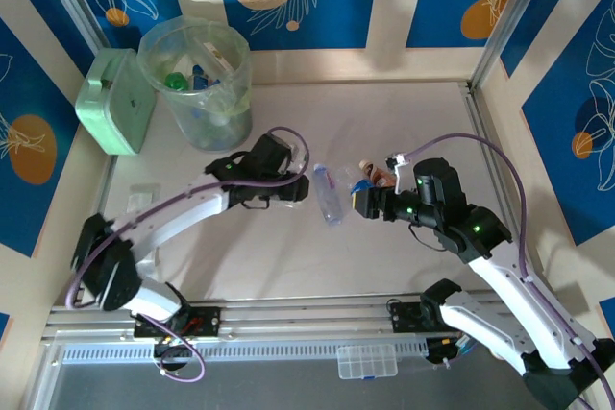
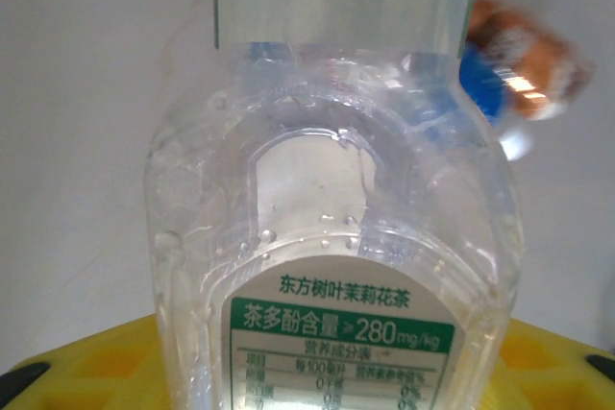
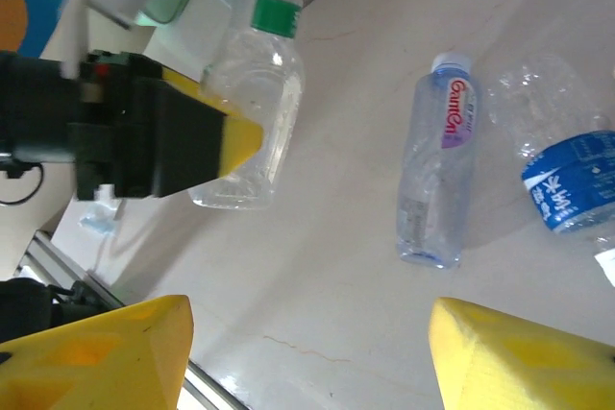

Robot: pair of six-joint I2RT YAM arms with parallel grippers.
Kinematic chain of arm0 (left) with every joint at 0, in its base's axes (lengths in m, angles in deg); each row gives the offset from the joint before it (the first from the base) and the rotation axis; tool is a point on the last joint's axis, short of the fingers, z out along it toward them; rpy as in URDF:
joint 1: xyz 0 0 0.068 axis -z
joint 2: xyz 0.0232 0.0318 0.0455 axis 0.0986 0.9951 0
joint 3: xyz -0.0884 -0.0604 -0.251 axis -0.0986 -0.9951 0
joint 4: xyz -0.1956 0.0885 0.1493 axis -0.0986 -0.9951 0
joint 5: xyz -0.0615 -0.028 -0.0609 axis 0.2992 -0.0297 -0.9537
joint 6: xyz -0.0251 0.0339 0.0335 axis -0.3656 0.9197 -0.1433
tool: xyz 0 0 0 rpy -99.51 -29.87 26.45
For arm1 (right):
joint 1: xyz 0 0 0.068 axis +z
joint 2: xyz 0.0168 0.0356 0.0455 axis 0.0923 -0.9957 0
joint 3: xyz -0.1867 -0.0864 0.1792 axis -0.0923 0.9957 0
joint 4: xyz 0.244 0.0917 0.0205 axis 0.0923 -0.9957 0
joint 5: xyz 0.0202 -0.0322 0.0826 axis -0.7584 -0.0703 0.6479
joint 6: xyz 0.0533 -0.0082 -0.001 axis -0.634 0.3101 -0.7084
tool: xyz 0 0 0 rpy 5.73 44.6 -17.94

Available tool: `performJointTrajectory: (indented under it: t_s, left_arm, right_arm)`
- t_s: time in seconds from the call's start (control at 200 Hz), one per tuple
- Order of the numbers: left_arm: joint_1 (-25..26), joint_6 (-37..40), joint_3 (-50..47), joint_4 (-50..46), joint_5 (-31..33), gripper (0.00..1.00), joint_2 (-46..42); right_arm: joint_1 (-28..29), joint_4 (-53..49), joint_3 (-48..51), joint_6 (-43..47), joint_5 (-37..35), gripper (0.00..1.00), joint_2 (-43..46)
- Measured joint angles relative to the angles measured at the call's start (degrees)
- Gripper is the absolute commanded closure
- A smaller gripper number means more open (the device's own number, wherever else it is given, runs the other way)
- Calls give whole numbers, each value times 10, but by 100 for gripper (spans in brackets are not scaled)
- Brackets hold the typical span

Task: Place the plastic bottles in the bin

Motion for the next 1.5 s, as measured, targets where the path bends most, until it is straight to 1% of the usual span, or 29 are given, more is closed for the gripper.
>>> performJointTrajectory:
  t_s: [0.125, 0.27, 0.325, 0.42, 0.52, 0.755, 0.86, 0.97, 1.225, 1.305, 1.43, 1.5]
  left_arm:
    - [0, 37, -28, 62, -52, 52, -45]
    - [-1, 54, -52, 119, -119, 53, -71]
    - [-2, 55, -57, 128, -132, 53, -80]
    - [-15, 53, -59, 137, -149, 54, -94]
    - [-52, 38, -61, 149, -162, 56, -115]
    - [-183, -27, -63, 177, -199, 57, -150]
    - [-219, -54, -47, 165, -196, 58, -144]
    - [-249, -89, -4, 152, -174, 58, -120]
    - [-297, -195, 206, 69, -74, 58, 6]
    - [-312, -226, 264, 43, -45, 61, 41]
    - [-343, -273, 339, 19, -26, 63, 96]
    - [-361, -295, 385, 9, -25, 61, 137]
  right_arm:
    - [0, 11, 0, -3, 19, 33, -1]
    - [1, 33, -4, -2, 61, 33, -9]
    - [7, 39, -12, 0, 74, 33, -19]
    - [28, 47, -35, 5, 74, 33, -41]
    - [53, 50, -64, 16, 68, 34, -72]
    - [110, 47, -117, 42, 21, 34, -146]
    - [120, 45, -138, 47, -1, 35, -181]
    - [122, 44, -144, 49, -22, 35, -207]
    - [123, 33, -144, 55, -52, 34, -221]
    - [123, 27, -144, 59, -58, 33, -217]
    - [120, 19, -141, 61, -64, 33, -198]
    - [118, 13, -140, 61, -65, 34, -187]
